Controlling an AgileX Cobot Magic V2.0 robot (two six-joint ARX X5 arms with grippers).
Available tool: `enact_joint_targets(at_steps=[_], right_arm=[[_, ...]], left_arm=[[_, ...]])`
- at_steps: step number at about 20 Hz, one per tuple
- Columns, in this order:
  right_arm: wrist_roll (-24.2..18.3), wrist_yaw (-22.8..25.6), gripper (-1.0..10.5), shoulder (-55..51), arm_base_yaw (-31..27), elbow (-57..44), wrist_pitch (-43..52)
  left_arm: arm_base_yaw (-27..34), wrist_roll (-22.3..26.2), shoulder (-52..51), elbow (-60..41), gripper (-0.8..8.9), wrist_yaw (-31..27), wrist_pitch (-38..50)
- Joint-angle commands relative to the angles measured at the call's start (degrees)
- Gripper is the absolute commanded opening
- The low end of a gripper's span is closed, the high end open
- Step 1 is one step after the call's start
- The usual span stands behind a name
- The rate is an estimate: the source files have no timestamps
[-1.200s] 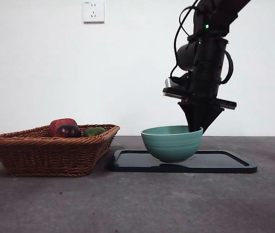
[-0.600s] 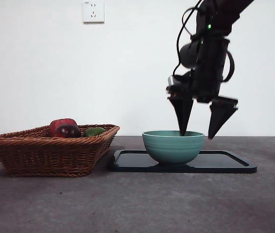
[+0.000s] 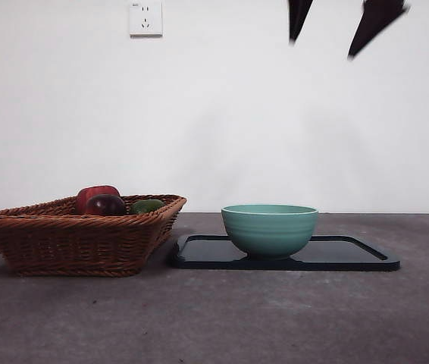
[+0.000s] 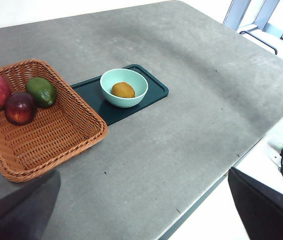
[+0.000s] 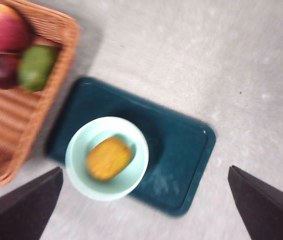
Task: Pick up the wifruite, put it on the bowl, pick up the plate, put it on desk
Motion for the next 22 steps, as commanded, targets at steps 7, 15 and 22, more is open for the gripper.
enact_joint_targets(at_steps=[7, 15, 22], right_arm=[[1.1, 1.3, 6.1, -31.5, 3.7, -22.4, -4.2], [3.9, 1.3, 6.1, -59.7, 5.7, -43.8, -4.2], [5.6, 0.9, 6.1, -73.0, 5.7, -53.4, -4.2]], left_arm=[[-0.6, -0.1, 0.2, 0.7, 6.55, -0.3, 2.0], [-0.6, -0.1, 0.2, 0.7, 6.55, -0.3, 2.8], [-0.6, -0.9, 0.2, 0.7, 6.55, -0.3, 2.8]])
